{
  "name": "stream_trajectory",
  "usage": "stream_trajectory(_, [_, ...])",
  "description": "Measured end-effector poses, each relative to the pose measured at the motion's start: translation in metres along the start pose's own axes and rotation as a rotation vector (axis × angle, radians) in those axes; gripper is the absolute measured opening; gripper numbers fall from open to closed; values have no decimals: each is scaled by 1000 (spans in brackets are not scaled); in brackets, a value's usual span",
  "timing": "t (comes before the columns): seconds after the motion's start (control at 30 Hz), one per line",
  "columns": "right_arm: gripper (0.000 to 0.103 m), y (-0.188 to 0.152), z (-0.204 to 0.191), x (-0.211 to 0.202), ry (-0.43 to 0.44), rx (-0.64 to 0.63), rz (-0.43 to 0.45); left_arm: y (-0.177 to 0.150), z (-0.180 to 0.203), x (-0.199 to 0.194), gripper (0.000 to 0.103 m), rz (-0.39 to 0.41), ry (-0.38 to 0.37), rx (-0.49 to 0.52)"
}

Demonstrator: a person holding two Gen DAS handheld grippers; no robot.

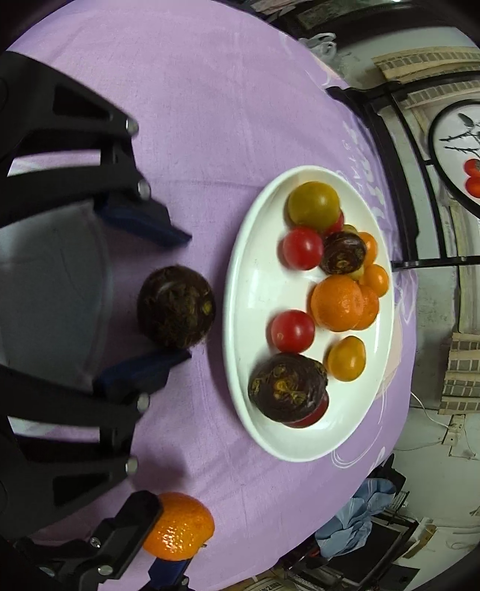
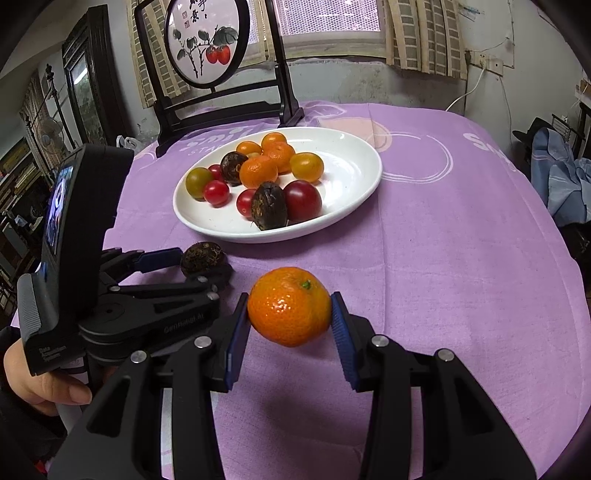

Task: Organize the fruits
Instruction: 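Grasp the last dark brown round fruit with the left gripper while the right holds the tangerine, then carry the brown fruit and tangerine onto the white plate and open both grippers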

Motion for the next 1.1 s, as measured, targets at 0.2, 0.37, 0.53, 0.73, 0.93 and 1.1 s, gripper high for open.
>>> stream_trajectory(0.2, [43,0,1,3,-9,0,-5,-4,-3,-5,44,-3,-24,4])
stream_trajectory(0.37, [43,-1,0,3,-14,-8,-5,-16,-7,-19,44,3,-54,12])
stream_trajectory(0.53, [43,-1,-2,-1,-9,-13,14,-30,-12,-42,44,36,-67,31])
stream_trajectory(0.73, [43,1,-8,-15,26,-12,85,-27,-21,-69,44,87,-65,39])
stream_trajectory(0.93, [43,17,-10,-35,82,19,156,-1,-23,-87,44,128,-64,50])
stream_trajectory(1.1, [43,54,-9,-36,41,-1,178,31,-27,-83,44,123,-91,3])
Point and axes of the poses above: each gripper's, at about its wrist camera, not at the fingertips, and x roughly the way its jaws point, z to its right, y to its top, the point moved 3 cm from there along x, roughly the way its jaws point, and after that the axes turned 12 degrees about -z, right-handed, at the moved point
